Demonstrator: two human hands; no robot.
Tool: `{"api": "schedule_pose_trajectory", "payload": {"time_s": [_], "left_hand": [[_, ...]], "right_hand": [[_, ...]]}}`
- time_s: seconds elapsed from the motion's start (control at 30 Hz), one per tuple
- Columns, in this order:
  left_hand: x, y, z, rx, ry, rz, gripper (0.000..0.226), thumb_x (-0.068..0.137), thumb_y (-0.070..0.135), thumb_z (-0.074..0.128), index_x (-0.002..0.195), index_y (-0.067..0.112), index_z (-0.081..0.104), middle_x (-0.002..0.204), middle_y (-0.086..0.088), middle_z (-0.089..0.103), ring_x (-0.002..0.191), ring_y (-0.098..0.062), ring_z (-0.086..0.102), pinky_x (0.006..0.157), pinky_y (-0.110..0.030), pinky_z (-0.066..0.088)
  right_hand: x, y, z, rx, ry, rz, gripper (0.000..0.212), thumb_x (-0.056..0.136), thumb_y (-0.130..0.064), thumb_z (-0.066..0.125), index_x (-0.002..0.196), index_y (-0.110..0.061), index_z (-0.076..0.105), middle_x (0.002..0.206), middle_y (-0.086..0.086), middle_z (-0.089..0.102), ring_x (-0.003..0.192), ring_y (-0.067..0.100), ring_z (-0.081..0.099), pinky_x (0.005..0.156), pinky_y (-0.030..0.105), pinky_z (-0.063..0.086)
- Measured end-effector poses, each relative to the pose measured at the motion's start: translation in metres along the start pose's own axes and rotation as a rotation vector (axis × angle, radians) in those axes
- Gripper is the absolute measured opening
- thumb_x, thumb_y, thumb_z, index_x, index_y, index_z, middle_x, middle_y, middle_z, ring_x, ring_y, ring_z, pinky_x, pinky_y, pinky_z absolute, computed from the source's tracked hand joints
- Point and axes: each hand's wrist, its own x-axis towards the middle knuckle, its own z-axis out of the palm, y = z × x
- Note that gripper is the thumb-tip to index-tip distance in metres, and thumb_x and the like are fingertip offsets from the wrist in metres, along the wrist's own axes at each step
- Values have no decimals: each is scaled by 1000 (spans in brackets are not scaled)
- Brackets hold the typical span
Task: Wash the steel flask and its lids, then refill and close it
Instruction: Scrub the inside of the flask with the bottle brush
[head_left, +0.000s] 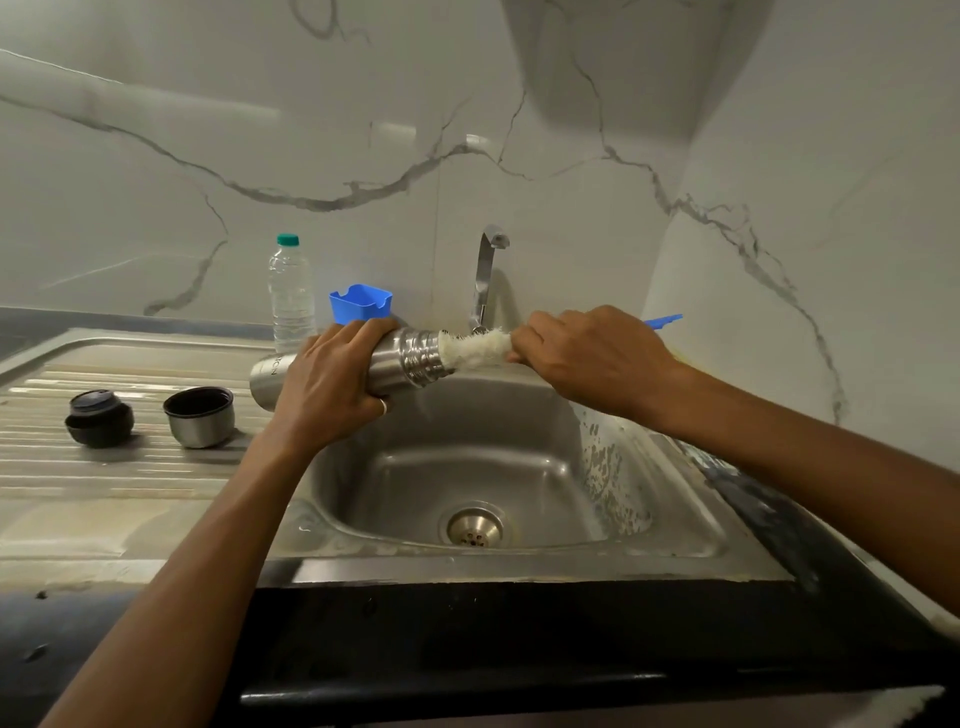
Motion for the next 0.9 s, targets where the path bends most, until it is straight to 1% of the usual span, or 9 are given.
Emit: {"api": "schedule_pose_trajectory", "payload": {"time_s": [0.13,0.2,0.27,0.3,0.4,0.47,0.57,0.77,0.9], "left_hand": [[-4,-1,2,59,-12,26,78,60,19,83,130,22,50,110,-6,64,98,-32,58,85,-46,45],[-3,0,1,81,-1,47,77,59,17,84,128,21,51,110,-6,64,97,-33,59,85,-46,45],[-3,3,2,104,3,72,76,59,16,84,128,20,52,109,-6,65,97,-33,59,87,-47,45],[-3,5,3,108,-2,72,77,59,16,84,129,20,53,109,-6,65,98,-33,59,88,-47,45],[-4,1,5,83,-26,24,79,60,18,84,131,21,51,112,-6,64,100,-32,59,87,-46,45],[-5,-4,4,74,-29,-11,80,60,19,84,132,22,49,112,-6,64,100,-33,58,87,-47,45],[-4,-5,3,74,-5,-23,79,60,19,84,131,21,50,111,-7,64,98,-33,58,86,-47,45],[-3,1,9,60,-13,-7,79,61,21,84,131,24,48,112,-5,63,98,-31,58,86,-47,46],[-4,-8,2,83,20,-34,81,59,20,85,131,22,48,110,-7,65,96,-34,59,84,-47,46]], "right_hand": [[10,0,-1,600,-277,152,43,106,-44,39,86,-13,61,63,-5,53,50,13,48,53,31,38],[13,8,-2,1155,-542,313,43,105,-43,46,84,-12,69,58,-10,50,48,5,41,51,21,36],[12,11,-2,1413,-684,410,43,103,-44,49,86,-12,72,56,-10,48,47,5,37,46,18,32],[12,10,-2,1357,-668,401,42,103,-44,50,87,-13,73,58,-9,50,47,5,38,47,19,34],[8,11,-1,669,-388,173,34,104,-44,45,93,-22,69,65,-6,54,54,10,47,58,31,44],[1,21,-4,445,-249,114,31,104,-46,43,94,-26,66,70,-5,57,56,16,51,55,32,42],[-8,36,-6,369,-136,66,28,103,-41,48,90,-22,65,70,-8,57,50,15,45,48,25,26],[4,12,1,346,-101,71,32,104,-43,43,93,-22,65,74,-4,64,52,19,49,51,28,30],[-4,33,5,339,-7,60,4,95,-22,67,97,-23,70,74,-3,65,44,18,37,47,24,23]]}}
